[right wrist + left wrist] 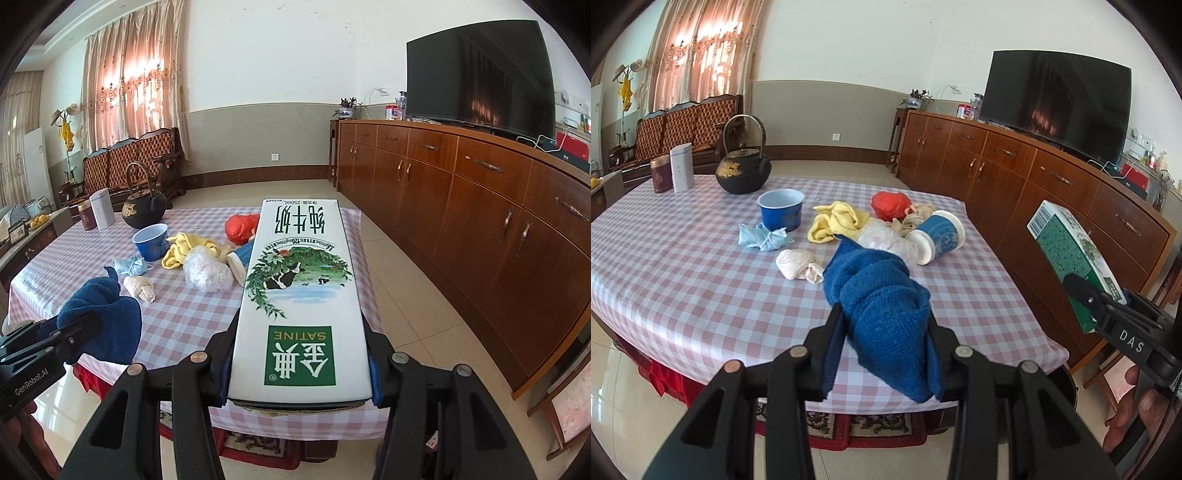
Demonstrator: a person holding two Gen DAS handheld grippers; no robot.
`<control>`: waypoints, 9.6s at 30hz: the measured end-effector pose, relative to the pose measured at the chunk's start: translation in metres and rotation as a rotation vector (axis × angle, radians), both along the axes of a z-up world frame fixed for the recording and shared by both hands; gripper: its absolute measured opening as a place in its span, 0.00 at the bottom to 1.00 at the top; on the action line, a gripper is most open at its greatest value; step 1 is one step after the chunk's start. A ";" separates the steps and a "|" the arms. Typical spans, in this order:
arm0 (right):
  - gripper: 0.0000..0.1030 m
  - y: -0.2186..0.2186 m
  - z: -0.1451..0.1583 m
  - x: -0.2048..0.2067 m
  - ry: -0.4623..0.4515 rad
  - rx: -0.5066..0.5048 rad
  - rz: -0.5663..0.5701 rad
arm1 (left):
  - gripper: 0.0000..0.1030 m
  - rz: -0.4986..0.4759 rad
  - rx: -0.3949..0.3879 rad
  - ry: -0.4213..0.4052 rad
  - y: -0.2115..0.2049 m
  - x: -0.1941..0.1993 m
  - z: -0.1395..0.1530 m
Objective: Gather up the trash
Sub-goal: 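Carry the towel and carton to the bin and open both grippers, then move both grippers back toward the table, then grasp the white crumpled cloth with the left gripper while the right grasps the blue-and-white cup, then carry the white cloth and blue-and-white cup with both grippers over the black bin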
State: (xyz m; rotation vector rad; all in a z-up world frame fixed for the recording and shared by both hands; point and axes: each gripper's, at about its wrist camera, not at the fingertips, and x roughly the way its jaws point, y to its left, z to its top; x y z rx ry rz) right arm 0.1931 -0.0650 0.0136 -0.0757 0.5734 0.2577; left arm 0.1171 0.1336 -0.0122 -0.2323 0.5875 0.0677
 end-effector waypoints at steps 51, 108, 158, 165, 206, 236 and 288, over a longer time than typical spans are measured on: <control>0.54 -0.285 -0.132 -0.016 0.263 -0.181 -0.193 | 0.39 -0.670 0.090 0.237 -0.309 0.077 -0.112; 1.00 -0.282 -0.048 -0.046 0.108 -0.039 -0.414 | 0.97 -0.483 0.122 0.052 -0.274 0.027 -0.034; 1.00 0.050 -0.044 0.106 0.140 -0.122 0.242 | 0.89 0.161 0.041 0.079 0.038 0.054 -0.036; 0.99 0.068 -0.059 0.165 0.182 -0.141 0.257 | 0.86 0.173 0.048 0.132 0.054 0.094 -0.050; 0.88 0.051 -0.054 0.156 0.183 -0.087 0.240 | 0.40 0.083 0.048 0.139 0.038 0.085 -0.052; 0.88 -0.072 -0.024 0.047 0.154 -0.046 0.042 | 0.40 -0.081 0.051 0.071 -0.038 0.024 -0.022; 0.88 -0.313 -0.140 0.002 0.376 -0.089 -0.208 | 0.40 -0.720 0.078 0.268 -0.327 0.085 -0.113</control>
